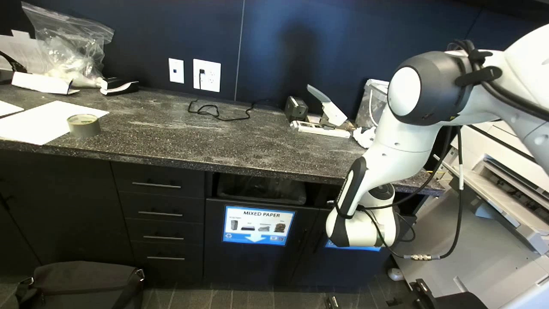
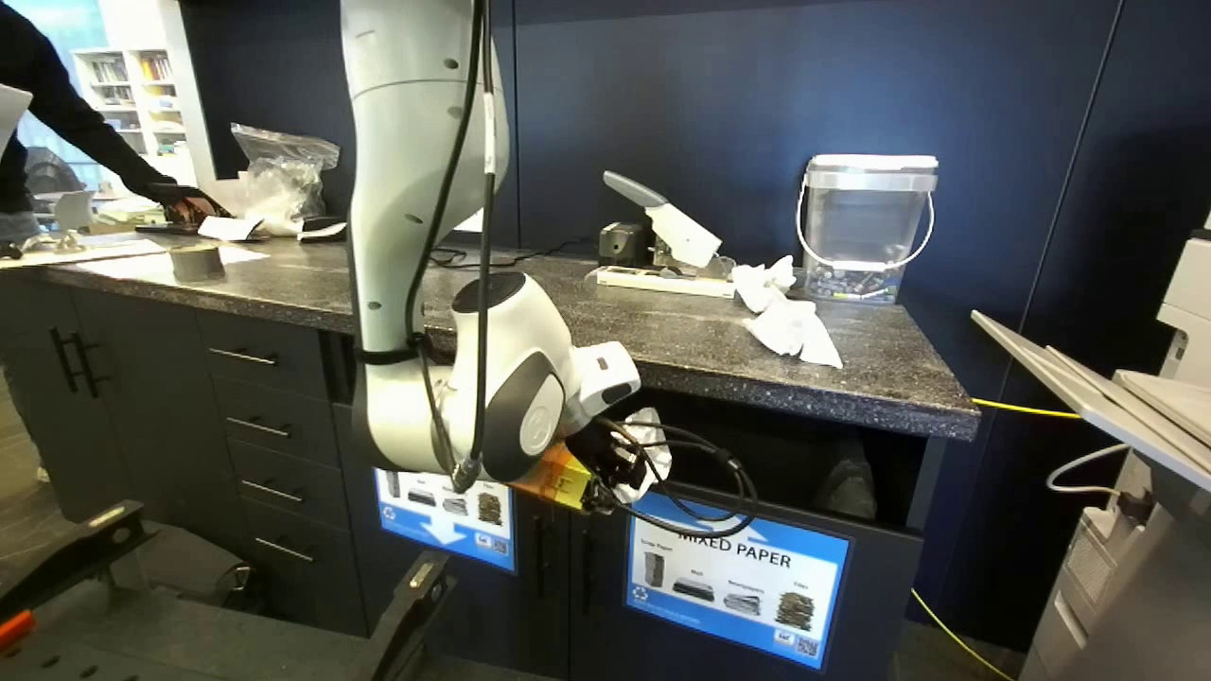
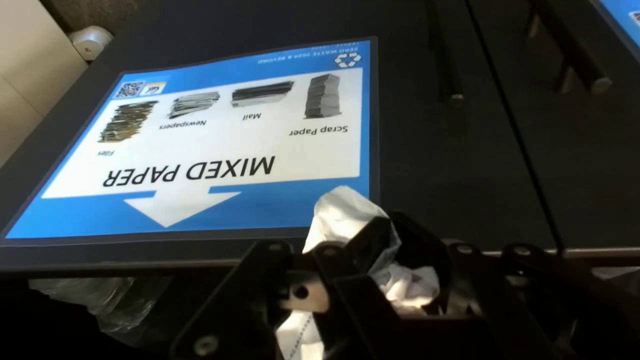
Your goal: Put four crumpled papers inside the bin on the right
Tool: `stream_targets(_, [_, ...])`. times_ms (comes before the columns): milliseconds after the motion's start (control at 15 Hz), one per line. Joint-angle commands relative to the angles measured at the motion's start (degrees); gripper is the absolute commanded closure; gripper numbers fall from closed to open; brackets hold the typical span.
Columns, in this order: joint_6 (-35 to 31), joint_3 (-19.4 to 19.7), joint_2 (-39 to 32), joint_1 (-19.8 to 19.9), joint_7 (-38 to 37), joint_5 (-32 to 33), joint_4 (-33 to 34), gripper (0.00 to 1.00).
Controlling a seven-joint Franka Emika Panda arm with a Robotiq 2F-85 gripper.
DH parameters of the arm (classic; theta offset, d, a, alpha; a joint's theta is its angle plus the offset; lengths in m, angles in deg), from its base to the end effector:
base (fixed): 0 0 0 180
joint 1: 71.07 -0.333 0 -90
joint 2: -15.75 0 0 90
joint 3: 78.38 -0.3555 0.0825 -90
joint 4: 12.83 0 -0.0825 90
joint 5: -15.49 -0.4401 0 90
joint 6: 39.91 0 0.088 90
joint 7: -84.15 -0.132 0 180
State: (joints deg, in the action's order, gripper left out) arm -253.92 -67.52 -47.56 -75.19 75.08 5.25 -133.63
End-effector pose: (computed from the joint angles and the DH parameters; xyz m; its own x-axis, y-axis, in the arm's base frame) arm 0.5469 -0.1050 -0.0819 0.8084 -0.2234 0.5446 -0.3225 -0.9421 0.0922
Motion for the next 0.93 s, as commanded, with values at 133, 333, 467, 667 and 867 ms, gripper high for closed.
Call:
stream_targets(133, [-4.24,-1.30,-6.06,4.55,2.64,-0.81,9.48,0.89])
stream_targets(333, [-5.32,-1.91,-7.67,6.28,2.79,-0.43,13.11,0.89])
stream_targets(467, [-5.78,-2.64,-8.96,7.35,2.73,-0.06,15.67,0.89])
stream_targets(667, [-5.16,-3.80,-11.20,8.59,2.65,0.47,20.34,0.89])
stream_targets(867, [-4.48,-5.17,-13.53,9.76,2.36,1.23,24.43,0.89])
